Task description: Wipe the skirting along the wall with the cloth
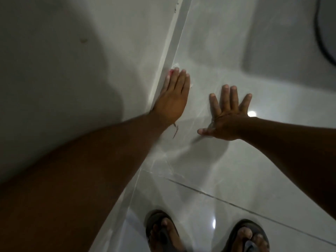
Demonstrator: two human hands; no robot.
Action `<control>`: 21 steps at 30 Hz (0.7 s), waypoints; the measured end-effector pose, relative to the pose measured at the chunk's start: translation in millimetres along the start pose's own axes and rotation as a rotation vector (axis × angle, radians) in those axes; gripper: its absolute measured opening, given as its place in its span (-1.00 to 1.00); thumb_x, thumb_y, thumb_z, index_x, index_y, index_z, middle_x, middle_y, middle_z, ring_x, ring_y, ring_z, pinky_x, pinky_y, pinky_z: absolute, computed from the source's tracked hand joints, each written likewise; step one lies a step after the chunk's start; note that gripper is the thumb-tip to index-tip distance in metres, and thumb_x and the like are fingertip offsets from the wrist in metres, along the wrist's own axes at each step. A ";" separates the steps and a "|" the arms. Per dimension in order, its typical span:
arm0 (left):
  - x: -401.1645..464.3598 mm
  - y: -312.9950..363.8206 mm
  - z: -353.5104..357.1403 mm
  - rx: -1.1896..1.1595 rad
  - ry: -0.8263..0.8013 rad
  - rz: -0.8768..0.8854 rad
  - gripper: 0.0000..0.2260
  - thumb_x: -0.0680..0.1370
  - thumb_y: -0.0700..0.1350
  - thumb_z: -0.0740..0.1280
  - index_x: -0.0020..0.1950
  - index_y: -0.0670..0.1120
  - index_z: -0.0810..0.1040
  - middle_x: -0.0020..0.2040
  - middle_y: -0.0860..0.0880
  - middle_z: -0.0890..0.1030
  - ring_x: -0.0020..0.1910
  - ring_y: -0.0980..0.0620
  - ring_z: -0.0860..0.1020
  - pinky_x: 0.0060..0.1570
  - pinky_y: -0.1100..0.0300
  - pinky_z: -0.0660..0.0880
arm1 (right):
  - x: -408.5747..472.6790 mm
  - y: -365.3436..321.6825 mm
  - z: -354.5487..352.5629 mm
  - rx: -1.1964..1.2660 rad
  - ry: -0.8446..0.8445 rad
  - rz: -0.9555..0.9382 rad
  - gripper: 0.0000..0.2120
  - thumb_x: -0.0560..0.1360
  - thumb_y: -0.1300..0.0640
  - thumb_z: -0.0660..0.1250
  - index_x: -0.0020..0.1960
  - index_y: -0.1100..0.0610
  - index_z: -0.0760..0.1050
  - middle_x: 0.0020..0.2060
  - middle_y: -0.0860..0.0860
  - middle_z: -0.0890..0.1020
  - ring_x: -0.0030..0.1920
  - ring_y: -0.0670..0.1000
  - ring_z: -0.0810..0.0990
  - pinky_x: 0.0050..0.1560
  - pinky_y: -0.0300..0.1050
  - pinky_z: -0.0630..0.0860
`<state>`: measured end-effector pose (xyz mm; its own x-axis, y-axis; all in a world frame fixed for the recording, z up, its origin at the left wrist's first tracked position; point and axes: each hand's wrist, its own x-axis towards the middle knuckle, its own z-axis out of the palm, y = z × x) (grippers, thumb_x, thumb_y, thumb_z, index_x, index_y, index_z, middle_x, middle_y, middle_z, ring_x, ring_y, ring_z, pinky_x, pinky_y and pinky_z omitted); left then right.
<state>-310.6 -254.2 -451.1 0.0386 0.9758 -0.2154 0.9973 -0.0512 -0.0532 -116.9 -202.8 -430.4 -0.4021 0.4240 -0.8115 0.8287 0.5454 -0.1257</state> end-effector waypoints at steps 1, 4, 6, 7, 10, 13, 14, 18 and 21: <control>19.1 -2.8 -2.2 0.000 0.012 -0.004 -0.45 0.60 -0.21 -0.30 0.59 -0.32 -0.02 0.61 -0.35 0.08 0.59 -0.37 0.02 0.58 -0.24 -0.01 | 0.3 0.3 0.4 -0.001 -0.001 0.001 0.18 0.27 -0.67 0.04 0.33 -0.03 -0.69 0.33 0.19 -0.68 0.32 0.24 -0.71 0.34 0.48 -0.45; 52.9 -7.4 -9.1 0.043 0.002 -0.040 -0.49 0.63 -0.20 -0.16 0.59 -0.31 -0.04 0.61 -0.34 0.06 0.60 -0.35 0.01 0.57 -0.19 -0.08 | 1.2 -0.4 -1.1 -0.003 -0.013 0.008 0.18 0.27 -0.67 0.06 0.31 -0.03 -0.69 0.32 0.19 -0.69 0.31 0.25 -0.71 0.34 0.47 -0.46; 43.8 -5.7 -6.5 0.023 0.023 -0.070 -0.49 0.64 -0.20 -0.21 0.59 -0.31 0.00 0.61 -0.33 0.10 0.59 -0.35 0.04 0.56 -0.16 -0.05 | 0.8 -1.2 -2.5 -0.005 -0.021 0.003 0.18 0.28 -0.67 0.06 0.31 -0.02 -0.69 0.32 0.19 -0.69 0.31 0.25 -0.71 0.34 0.48 -0.46; 29.8 -3.6 -3.8 0.000 0.037 -0.063 -0.46 0.62 -0.21 -0.28 0.59 -0.31 0.03 0.60 -0.33 0.13 0.59 -0.35 0.06 0.57 -0.16 -0.02 | 0.6 -0.9 -3.3 -0.002 -0.028 0.002 0.18 0.28 -0.66 0.06 0.31 -0.02 -0.69 0.32 0.20 -0.69 0.31 0.25 -0.71 0.34 0.48 -0.46; -20.1 2.1 5.7 -0.122 -0.050 -0.037 -0.38 0.51 -0.26 -0.21 0.60 -0.30 0.00 0.62 -0.31 0.06 0.61 -0.34 -0.04 0.60 -0.14 -0.07 | -1.2 -1.2 -8.5 0.010 -0.052 0.009 0.19 0.29 -0.66 0.07 0.32 0.00 -0.68 0.32 0.21 -0.69 0.30 0.26 -0.71 0.34 0.49 -0.45; -24.4 2.3 8.2 -0.154 -0.006 -0.024 -0.39 0.50 -0.29 -0.16 0.58 -0.33 0.07 0.60 -0.35 0.13 0.59 -0.37 0.02 0.59 -0.18 -0.05 | 0.5 -0.1 -8.5 0.005 -0.065 0.010 0.19 0.29 -0.66 0.06 0.34 0.00 -0.68 0.32 0.21 -0.69 0.29 0.26 -0.72 0.34 0.49 -0.44; -12.5 1.7 4.6 -0.140 -0.002 -0.012 -0.40 0.50 -0.28 -0.16 0.57 -0.33 0.08 0.59 -0.36 0.16 0.59 -0.39 0.04 0.58 -0.20 -0.05 | 1.0 -0.1 -8.6 0.006 -0.070 0.013 0.20 0.28 -0.66 0.06 0.33 0.00 -0.68 0.32 0.21 -0.69 0.29 0.26 -0.72 0.34 0.49 -0.43; 57.7 -4.4 -17.1 -0.017 -0.012 0.046 -0.38 0.49 -0.26 -0.16 0.58 -0.29 0.09 0.60 -0.32 0.17 0.59 -0.37 0.05 0.58 -0.25 -0.04 | 3.1 0.7 -8.5 0.023 -0.075 0.000 0.22 0.24 -0.69 0.05 0.35 -0.02 -0.67 0.31 0.20 -0.70 0.27 0.25 -0.74 0.33 0.49 -0.45; 103.3 -11.5 -19.5 0.022 0.027 0.077 -0.42 0.54 -0.29 -0.09 0.59 -0.28 0.07 0.60 -0.32 0.14 0.59 -0.37 0.04 0.58 -0.25 -0.03 | 0.8 1.6 -11.0 0.026 -0.095 0.002 0.22 0.25 -0.68 0.04 0.43 -0.01 -0.62 0.32 0.20 -0.69 0.29 0.25 -0.73 0.34 0.49 -0.45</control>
<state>-316.8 -148.7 -453.7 0.1169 0.9741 -0.1936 0.9897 -0.1305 -0.0590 -120.2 -193.7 -425.0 -0.3627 0.3542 -0.8620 0.8399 0.5250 -0.1377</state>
